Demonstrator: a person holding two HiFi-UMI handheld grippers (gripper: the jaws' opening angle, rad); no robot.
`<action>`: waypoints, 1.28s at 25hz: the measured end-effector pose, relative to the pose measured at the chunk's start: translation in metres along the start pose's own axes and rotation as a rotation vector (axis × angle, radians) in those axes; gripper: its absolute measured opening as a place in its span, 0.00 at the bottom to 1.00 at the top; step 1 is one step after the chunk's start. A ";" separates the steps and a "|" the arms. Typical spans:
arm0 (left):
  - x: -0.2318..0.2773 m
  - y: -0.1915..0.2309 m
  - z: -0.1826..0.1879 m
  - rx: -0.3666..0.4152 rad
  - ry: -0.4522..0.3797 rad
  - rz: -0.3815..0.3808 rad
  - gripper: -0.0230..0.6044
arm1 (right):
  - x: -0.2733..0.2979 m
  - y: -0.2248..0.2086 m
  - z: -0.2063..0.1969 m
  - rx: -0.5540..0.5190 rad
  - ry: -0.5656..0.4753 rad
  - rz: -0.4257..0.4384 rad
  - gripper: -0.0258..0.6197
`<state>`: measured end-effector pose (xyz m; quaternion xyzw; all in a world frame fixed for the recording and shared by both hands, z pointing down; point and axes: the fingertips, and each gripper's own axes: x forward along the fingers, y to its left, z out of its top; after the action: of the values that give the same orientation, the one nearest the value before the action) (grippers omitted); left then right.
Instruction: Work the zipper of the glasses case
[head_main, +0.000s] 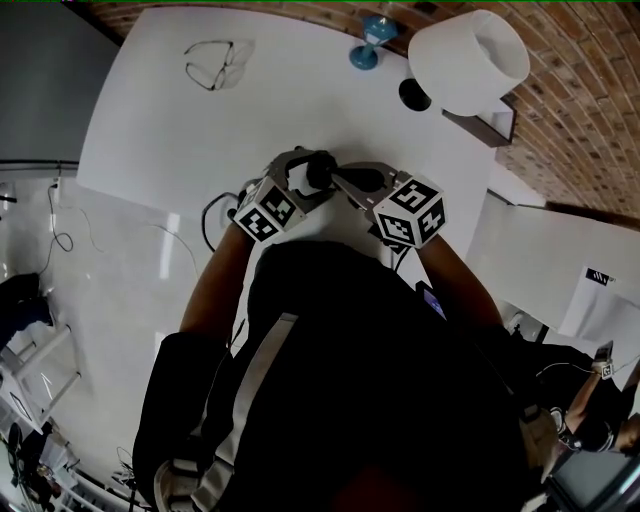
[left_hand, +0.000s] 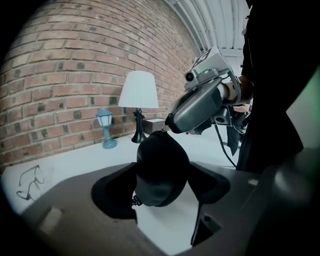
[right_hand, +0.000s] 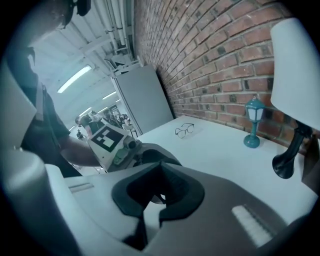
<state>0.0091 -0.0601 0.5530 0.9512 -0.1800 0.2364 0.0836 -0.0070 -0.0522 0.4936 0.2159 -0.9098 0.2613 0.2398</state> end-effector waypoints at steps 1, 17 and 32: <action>0.001 0.000 0.000 -0.006 -0.004 -0.005 0.55 | 0.000 0.000 0.000 0.010 0.000 0.002 0.04; -0.001 -0.019 -0.021 0.027 0.066 -0.149 0.54 | 0.002 -0.001 -0.019 0.067 0.089 0.075 0.05; -0.009 -0.010 -0.023 -0.007 0.084 -0.114 0.53 | 0.007 -0.012 -0.023 0.195 0.067 0.105 0.06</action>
<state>-0.0044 -0.0422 0.5680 0.9488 -0.1228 0.2702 0.1077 0.0010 -0.0499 0.5186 0.1816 -0.8816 0.3677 0.2338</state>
